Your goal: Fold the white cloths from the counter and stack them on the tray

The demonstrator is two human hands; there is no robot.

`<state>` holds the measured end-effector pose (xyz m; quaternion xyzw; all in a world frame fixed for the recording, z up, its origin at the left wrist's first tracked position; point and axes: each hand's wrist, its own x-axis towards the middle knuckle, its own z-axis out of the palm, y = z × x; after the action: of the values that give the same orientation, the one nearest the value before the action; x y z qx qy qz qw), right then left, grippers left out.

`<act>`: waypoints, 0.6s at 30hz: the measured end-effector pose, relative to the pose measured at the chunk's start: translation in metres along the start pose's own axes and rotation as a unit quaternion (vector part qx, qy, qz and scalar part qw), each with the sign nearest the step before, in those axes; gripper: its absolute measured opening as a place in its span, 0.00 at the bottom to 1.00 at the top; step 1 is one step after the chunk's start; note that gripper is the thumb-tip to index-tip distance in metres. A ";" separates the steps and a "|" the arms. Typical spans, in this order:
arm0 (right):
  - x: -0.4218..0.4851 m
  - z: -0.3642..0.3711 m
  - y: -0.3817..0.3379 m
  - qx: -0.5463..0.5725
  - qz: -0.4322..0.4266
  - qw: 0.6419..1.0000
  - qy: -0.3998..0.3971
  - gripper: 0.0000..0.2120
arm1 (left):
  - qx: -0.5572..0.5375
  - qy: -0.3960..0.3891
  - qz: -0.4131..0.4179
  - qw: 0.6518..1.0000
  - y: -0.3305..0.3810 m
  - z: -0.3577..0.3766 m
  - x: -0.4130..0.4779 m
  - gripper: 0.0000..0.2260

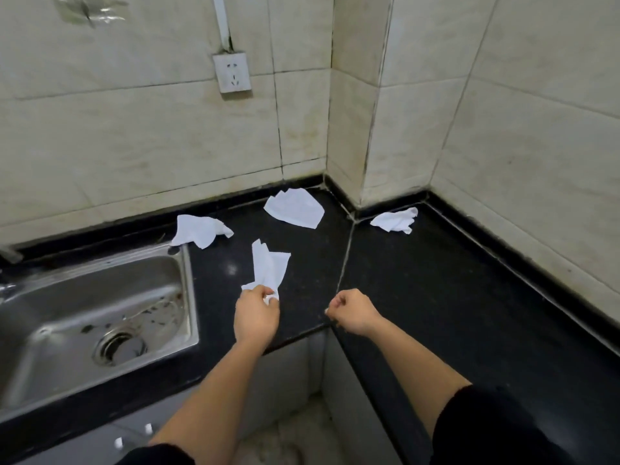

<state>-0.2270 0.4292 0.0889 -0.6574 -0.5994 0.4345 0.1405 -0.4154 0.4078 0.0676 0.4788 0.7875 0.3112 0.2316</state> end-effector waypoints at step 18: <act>0.204 0.110 -0.058 0.033 0.083 0.995 -0.044 0.10 | 0.037 -0.203 -0.052 0.977 -0.063 0.036 0.201 0.20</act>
<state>-0.3672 0.5920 -0.0167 -0.6801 -0.5340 0.4925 0.0987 -0.5171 0.5757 -0.0156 0.4989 0.7587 0.1660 0.3846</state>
